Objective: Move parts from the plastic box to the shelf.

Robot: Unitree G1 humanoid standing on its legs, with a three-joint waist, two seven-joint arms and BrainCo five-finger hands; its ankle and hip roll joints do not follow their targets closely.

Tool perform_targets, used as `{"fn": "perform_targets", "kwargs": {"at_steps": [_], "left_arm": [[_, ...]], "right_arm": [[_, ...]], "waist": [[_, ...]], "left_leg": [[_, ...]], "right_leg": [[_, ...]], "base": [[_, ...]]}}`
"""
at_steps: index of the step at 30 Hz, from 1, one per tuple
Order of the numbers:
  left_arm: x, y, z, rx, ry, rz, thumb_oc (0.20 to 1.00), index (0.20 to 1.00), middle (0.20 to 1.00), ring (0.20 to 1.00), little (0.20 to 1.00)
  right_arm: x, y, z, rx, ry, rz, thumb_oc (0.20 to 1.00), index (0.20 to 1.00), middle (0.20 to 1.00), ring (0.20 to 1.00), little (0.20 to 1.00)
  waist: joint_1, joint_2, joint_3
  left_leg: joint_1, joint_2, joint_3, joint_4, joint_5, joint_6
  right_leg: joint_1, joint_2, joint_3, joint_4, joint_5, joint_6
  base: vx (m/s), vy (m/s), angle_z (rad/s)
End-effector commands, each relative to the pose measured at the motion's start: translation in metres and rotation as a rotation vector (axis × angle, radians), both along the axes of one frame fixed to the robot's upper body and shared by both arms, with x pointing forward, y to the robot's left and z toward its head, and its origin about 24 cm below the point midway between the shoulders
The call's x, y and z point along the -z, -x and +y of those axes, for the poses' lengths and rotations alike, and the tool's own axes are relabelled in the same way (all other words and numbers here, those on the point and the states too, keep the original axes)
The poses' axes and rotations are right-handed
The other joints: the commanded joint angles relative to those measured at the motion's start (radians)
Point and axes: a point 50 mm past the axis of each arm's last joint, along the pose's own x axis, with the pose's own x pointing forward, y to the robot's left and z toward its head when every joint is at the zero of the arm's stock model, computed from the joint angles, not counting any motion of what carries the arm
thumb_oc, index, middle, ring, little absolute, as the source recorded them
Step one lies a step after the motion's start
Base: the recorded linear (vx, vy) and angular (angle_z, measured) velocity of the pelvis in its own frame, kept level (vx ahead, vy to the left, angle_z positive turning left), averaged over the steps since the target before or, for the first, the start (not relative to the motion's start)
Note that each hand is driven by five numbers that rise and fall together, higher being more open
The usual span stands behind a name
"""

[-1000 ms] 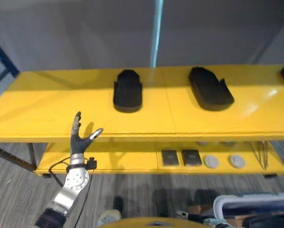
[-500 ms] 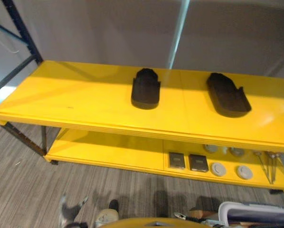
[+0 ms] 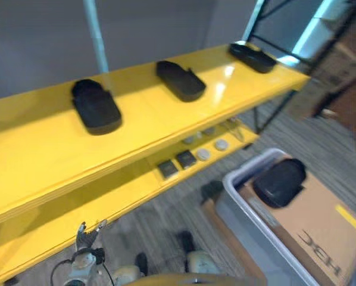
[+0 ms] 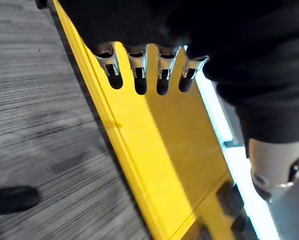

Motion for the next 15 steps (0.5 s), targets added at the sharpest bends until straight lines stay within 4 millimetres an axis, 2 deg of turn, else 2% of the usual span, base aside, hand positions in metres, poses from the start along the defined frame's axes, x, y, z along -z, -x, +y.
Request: {"fn": "perform_targets", "kwargs": {"at_steps": [1,6,8,9,12,15], "left_arm": [[0.002,0.005,0.008,-0.062,0.042,0.037,1.0,1.0,1.0,1.0,1.0],[-0.002,-0.01,0.007,-0.032,0.057,0.005,1.0,1.0,1.0,1.0,1.0],[-0.004,-0.018,0.003,-0.013,0.046,-0.017,1.0,1.0,1.0,1.0,1.0],[-0.005,-0.021,0.0,-0.007,0.043,-0.028,1.0,1.0,1.0,1.0,1.0],[-0.007,-0.024,-0.008,0.029,0.019,-0.041,1.0,1.0,1.0,1.0,1.0],[-0.008,-0.027,-0.01,-0.001,0.008,-0.056,1.0,1.0,1.0,1.0,1.0]], "right_arm": [[-0.005,-0.006,-0.019,0.031,0.056,-0.037,1.0,1.0,1.0,1.0,1.0],[-0.004,0.007,-0.022,0.06,0.061,-0.012,1.0,1.0,1.0,1.0,1.0],[-0.002,0.013,-0.017,0.057,0.045,0.004,1.0,1.0,1.0,1.0,1.0],[0.0,0.019,-0.013,0.068,0.035,0.018,1.0,1.0,1.0,1.0,1.0],[0.001,0.023,-0.01,0.072,0.026,0.013,1.0,1.0,1.0,1.0,1.0],[-0.001,0.018,-0.014,0.032,0.034,-0.034,1.0,1.0,1.0,1.0,1.0]], "waist": [[0.009,0.052,0.049],[-0.005,0.035,0.051],[0.0,0.023,0.05],[0.01,0.018,0.048],[0.02,0.015,0.041],[0.008,0.02,0.035]], "left_leg": [[0.021,0.021,-0.219,0.042,-0.067,-0.037],[0.007,0.062,-0.098,0.049,-0.087,-0.053],[0.021,0.09,-0.035,0.056,-0.103,-0.069],[0.038,0.11,0.009,0.056,-0.107,-0.081],[0.057,0.141,0.043,0.047,-0.097,-0.094],[0.071,0.165,0.042,0.064,-0.099,-0.11]], "right_leg": [[0.084,-0.028,-0.032,-0.021,0.12,0.029],[0.07,-0.101,-0.111,-0.076,0.159,0.054],[0.064,-0.144,-0.19,-0.105,0.194,0.074],[0.068,-0.165,-0.256,-0.123,0.214,0.086],[0.082,-0.162,-0.318,-0.141,0.21,0.089],[0.089,-0.143,-0.307,-0.14,0.189,0.069]], "base": [[-0.21,-0.037,-1.07],[-0.09,-0.16,-0.75],[0.05,-0.337,-0.83],[0.09,-0.371,-1.02],[0.1,-0.348,-1.1],[0.13,-0.274,-0.58]]}}
